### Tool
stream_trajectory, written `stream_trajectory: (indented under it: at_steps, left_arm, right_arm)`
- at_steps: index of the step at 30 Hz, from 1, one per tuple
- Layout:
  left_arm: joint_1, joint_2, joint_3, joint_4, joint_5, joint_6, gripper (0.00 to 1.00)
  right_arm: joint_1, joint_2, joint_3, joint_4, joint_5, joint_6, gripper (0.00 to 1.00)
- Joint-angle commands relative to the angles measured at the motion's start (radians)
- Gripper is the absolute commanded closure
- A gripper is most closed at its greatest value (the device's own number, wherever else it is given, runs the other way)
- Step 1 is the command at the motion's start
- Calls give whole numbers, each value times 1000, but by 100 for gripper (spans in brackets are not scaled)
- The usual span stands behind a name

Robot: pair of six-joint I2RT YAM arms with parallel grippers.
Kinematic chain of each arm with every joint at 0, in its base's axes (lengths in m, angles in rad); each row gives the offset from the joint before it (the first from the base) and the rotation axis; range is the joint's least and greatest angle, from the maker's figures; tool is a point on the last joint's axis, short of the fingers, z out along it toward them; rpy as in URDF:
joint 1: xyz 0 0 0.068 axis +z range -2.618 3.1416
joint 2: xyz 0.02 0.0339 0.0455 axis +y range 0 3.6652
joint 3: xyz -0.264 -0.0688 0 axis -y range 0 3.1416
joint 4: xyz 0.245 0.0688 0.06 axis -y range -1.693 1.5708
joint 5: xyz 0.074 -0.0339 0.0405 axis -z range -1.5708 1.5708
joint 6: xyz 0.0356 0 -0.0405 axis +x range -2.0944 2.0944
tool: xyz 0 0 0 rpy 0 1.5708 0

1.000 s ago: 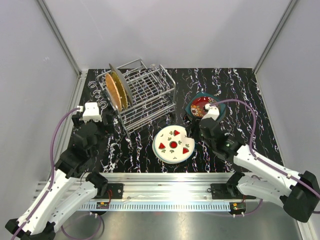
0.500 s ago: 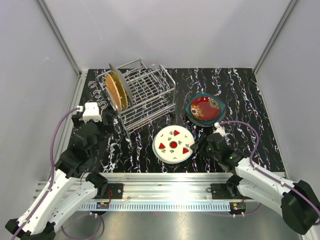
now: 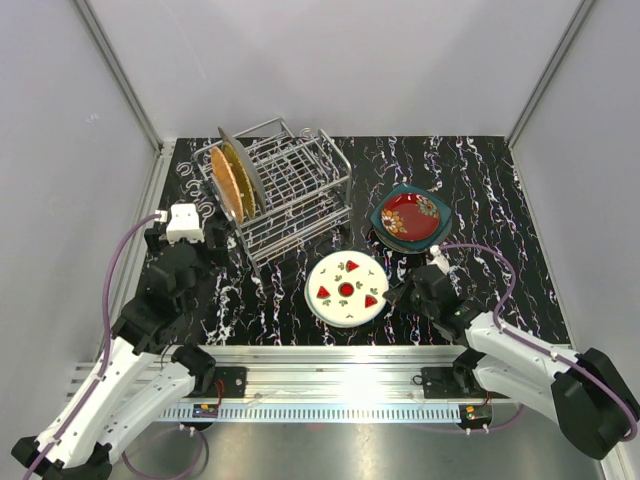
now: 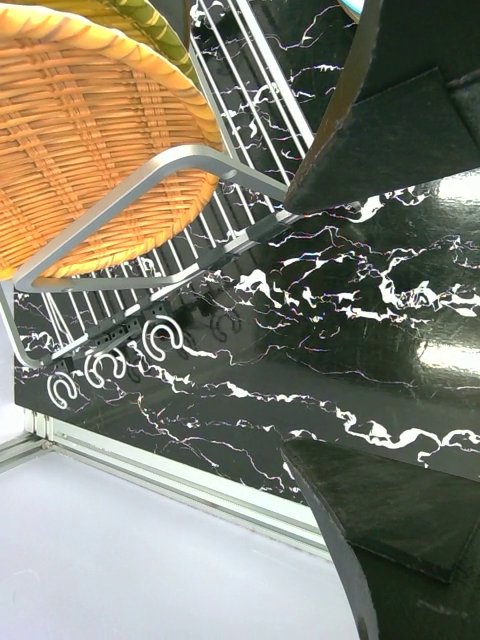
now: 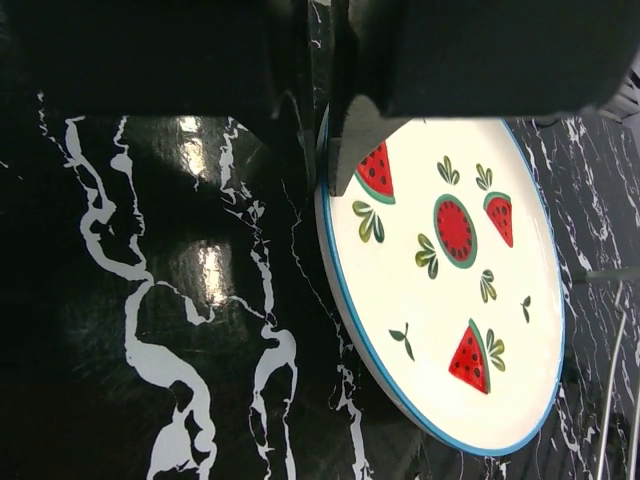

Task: Load the plates into the dish rack
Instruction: Grab a plate with the right arm

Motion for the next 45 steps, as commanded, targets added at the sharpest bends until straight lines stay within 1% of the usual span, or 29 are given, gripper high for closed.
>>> stream_trajectory:
  at_steps: [1, 3, 8, 12, 15, 18, 19, 21, 22, 27, 31, 34, 38, 40, 41, 42, 44, 45]
  left_arm:
    - [5, -13, -7, 50, 9, 5, 1]
    - [5, -17, -7, 50, 12, 5, 1]
    - [6, -27, -8, 52, 19, 3, 1]
    - [6, -36, -8, 49, 19, 3, 1]
    - [6, -40, -8, 47, 21, 2, 1]
    - [6, -42, -8, 47, 19, 2, 1]
    - [6, -42, -10, 46, 21, 2, 1]
    - [6, -41, -10, 47, 22, 2, 1]
    - [6, -39, -12, 47, 22, 2, 1]
    - [6, -36, -10, 47, 25, 2, 1]
    - [6, -34, -8, 47, 29, 0, 1]
    - [6, -33, -8, 47, 38, 0, 1]
    - [6, -27, -4, 41, 53, 5, 1]
    - [6, -37, -2, 42, 111, 14, 4]
    - [6, -44, -2, 48, 133, 24, 5]
    - [5, -51, -2, 52, 200, 32, 9]
    - [5, -77, -13, 76, 292, 55, 13]
    - [5, -85, -16, 84, 406, 64, 16]
  right_arm:
    - [-8, -54, 9, -34, 19, 23, 96]
    - [-9, -106, 17, -68, 27, 22, 98]
    - [-9, -227, 46, -179, 33, 19, 98]
    - [-9, -259, 61, -223, 31, 8, 100]
    - [-9, -270, 34, -191, 4, 37, 100]
    - [-9, -281, -25, -81, -59, 72, 100]
    - [-11, -285, -55, -15, -71, 81, 100]
    - [-9, -293, -75, 51, -85, 100, 100]
    - [-9, -296, -89, 98, -125, 100, 100]
    - [-9, -318, -85, 139, -147, 97, 94]
    - [-11, -315, -79, 169, -127, 114, 92]
    - [-9, -281, -53, 166, -99, 137, 92]
    - [-11, -169, -14, 186, -96, 154, 92]
    - [-9, -128, 0, 218, -113, 158, 92]
    - [-11, -97, 1, 227, -119, 163, 94]
    - [-11, -88, 3, 234, -122, 167, 95]
    - [-12, -74, 7, 231, -116, 170, 99]
    - [-12, -72, 9, 217, -108, 170, 99]
